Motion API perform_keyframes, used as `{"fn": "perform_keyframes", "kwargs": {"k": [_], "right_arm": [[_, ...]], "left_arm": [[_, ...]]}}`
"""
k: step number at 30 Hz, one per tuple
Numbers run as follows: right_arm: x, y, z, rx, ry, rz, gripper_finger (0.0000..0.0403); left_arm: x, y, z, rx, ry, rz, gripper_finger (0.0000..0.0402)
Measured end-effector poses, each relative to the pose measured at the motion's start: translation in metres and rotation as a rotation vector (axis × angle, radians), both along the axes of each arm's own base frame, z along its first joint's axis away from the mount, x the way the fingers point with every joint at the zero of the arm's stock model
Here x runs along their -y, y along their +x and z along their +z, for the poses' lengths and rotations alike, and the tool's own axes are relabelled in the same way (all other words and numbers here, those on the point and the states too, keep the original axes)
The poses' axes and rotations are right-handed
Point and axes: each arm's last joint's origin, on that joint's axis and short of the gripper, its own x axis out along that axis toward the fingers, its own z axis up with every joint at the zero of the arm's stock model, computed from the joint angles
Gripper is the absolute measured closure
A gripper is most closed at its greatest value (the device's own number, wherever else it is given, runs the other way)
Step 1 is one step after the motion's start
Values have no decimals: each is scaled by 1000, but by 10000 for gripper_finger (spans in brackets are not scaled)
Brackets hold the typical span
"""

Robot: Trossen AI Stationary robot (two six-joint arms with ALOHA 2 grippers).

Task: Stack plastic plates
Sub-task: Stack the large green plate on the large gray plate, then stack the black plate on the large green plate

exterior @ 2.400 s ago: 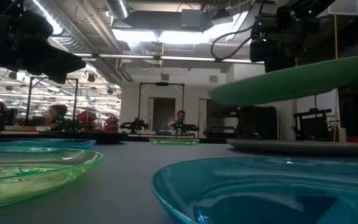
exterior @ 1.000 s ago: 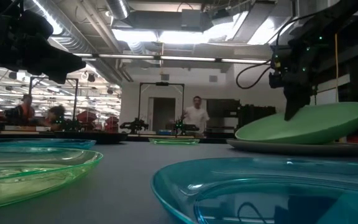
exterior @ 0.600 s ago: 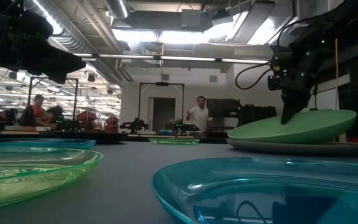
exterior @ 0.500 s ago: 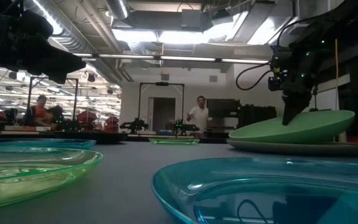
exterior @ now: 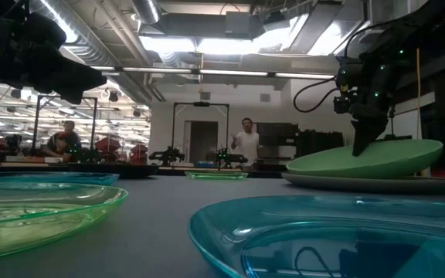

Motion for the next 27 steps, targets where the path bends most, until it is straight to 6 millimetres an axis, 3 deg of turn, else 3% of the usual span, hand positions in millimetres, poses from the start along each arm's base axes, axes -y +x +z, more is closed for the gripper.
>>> {"fn": "perform_keyframes", "kwargs": {"k": [12,27], "right_arm": [[1,-1,0,-40,-29,-19,334],[1,-1,0,-40,-28,-20,326]], "left_arm": [[0,0,0,0,0,0,314],[0,0,0,0,0,0,314]]}}
